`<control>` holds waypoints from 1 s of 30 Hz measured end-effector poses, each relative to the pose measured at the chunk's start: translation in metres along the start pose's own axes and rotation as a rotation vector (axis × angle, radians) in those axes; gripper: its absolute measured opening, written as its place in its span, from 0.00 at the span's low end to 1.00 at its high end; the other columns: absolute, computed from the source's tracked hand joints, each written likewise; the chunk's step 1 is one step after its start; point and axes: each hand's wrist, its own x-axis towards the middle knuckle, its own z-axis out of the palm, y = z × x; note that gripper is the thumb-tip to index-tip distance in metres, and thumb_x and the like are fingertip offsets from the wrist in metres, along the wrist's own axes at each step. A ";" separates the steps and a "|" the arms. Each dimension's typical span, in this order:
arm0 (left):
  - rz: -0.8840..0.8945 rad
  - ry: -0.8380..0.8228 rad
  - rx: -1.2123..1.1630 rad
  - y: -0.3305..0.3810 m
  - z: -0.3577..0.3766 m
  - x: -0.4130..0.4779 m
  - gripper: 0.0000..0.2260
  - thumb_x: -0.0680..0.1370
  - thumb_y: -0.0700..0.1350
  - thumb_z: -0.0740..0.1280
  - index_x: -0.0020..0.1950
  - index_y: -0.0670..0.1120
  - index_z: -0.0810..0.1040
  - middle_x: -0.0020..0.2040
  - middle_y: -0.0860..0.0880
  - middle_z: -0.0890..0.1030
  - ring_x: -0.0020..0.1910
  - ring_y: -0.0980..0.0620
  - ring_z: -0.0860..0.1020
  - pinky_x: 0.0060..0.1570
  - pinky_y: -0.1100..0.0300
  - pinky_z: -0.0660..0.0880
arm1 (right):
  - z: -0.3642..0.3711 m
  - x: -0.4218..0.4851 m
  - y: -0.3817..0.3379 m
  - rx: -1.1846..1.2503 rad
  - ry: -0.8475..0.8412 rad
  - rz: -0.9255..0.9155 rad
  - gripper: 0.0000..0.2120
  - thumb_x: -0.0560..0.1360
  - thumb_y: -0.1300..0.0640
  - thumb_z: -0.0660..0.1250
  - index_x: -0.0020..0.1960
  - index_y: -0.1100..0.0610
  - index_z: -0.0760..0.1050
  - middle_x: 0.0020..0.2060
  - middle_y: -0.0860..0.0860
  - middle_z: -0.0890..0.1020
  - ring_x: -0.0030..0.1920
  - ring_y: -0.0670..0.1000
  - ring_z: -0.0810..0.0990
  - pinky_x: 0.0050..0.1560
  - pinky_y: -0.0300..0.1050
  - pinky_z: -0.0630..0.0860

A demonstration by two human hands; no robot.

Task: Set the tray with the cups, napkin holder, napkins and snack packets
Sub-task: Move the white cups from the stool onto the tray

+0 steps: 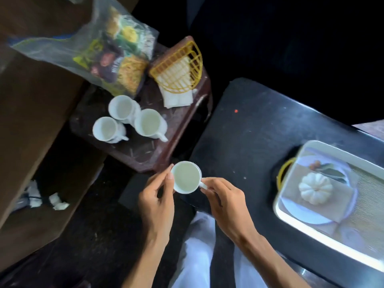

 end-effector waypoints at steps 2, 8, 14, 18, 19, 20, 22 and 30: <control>0.001 -0.055 0.018 -0.004 0.027 -0.025 0.11 0.82 0.44 0.69 0.55 0.60 0.85 0.57 0.54 0.87 0.61 0.50 0.83 0.61 0.41 0.79 | -0.028 -0.023 0.018 -0.033 0.018 0.061 0.07 0.81 0.59 0.66 0.55 0.56 0.82 0.51 0.45 0.84 0.50 0.40 0.81 0.53 0.31 0.75; -0.015 -0.182 0.060 -0.019 0.123 -0.103 0.10 0.80 0.42 0.71 0.52 0.58 0.86 0.53 0.61 0.86 0.56 0.54 0.85 0.57 0.45 0.82 | -0.104 -0.088 0.080 -0.007 0.208 0.305 0.16 0.77 0.57 0.70 0.47 0.35 0.72 0.42 0.37 0.81 0.45 0.39 0.81 0.47 0.31 0.75; -0.114 -0.249 0.106 -0.037 0.201 -0.149 0.08 0.80 0.44 0.71 0.52 0.57 0.86 0.53 0.57 0.86 0.52 0.56 0.85 0.53 0.49 0.84 | -0.154 -0.122 0.139 -0.054 0.378 0.320 0.08 0.76 0.62 0.72 0.55 0.56 0.79 0.46 0.41 0.82 0.46 0.45 0.83 0.48 0.41 0.79; -0.159 -0.267 0.161 -0.051 0.230 -0.156 0.08 0.81 0.43 0.70 0.57 0.49 0.87 0.55 0.50 0.86 0.54 0.52 0.85 0.54 0.47 0.84 | -0.168 -0.126 0.167 -0.013 0.369 0.332 0.08 0.77 0.60 0.70 0.56 0.57 0.80 0.49 0.47 0.85 0.47 0.45 0.83 0.50 0.41 0.79; -0.174 -0.265 0.163 -0.053 0.235 -0.157 0.09 0.81 0.42 0.70 0.58 0.47 0.86 0.55 0.49 0.86 0.54 0.51 0.85 0.55 0.46 0.84 | -0.170 -0.125 0.173 0.008 0.367 0.335 0.08 0.78 0.60 0.70 0.56 0.58 0.81 0.50 0.47 0.85 0.47 0.45 0.84 0.52 0.38 0.79; -0.186 -0.262 0.164 -0.055 0.239 -0.156 0.09 0.81 0.41 0.70 0.58 0.46 0.86 0.55 0.47 0.86 0.55 0.50 0.85 0.56 0.46 0.83 | -0.171 -0.123 0.179 0.023 0.360 0.336 0.08 0.78 0.60 0.70 0.56 0.58 0.81 0.50 0.47 0.85 0.48 0.46 0.84 0.52 0.35 0.78; -0.192 -0.256 0.190 -0.058 0.244 -0.155 0.08 0.81 0.41 0.70 0.58 0.45 0.86 0.55 0.46 0.86 0.55 0.48 0.85 0.57 0.45 0.83 | -0.171 -0.121 0.189 0.026 0.343 0.328 0.09 0.77 0.60 0.71 0.57 0.58 0.82 0.51 0.46 0.85 0.48 0.45 0.83 0.52 0.31 0.77; -0.183 -0.222 0.265 -0.065 0.248 -0.153 0.08 0.80 0.42 0.70 0.58 0.45 0.86 0.54 0.46 0.87 0.54 0.47 0.85 0.56 0.44 0.83 | -0.165 -0.118 0.208 0.028 0.274 0.295 0.09 0.77 0.60 0.70 0.57 0.56 0.81 0.51 0.48 0.86 0.49 0.48 0.84 0.51 0.48 0.82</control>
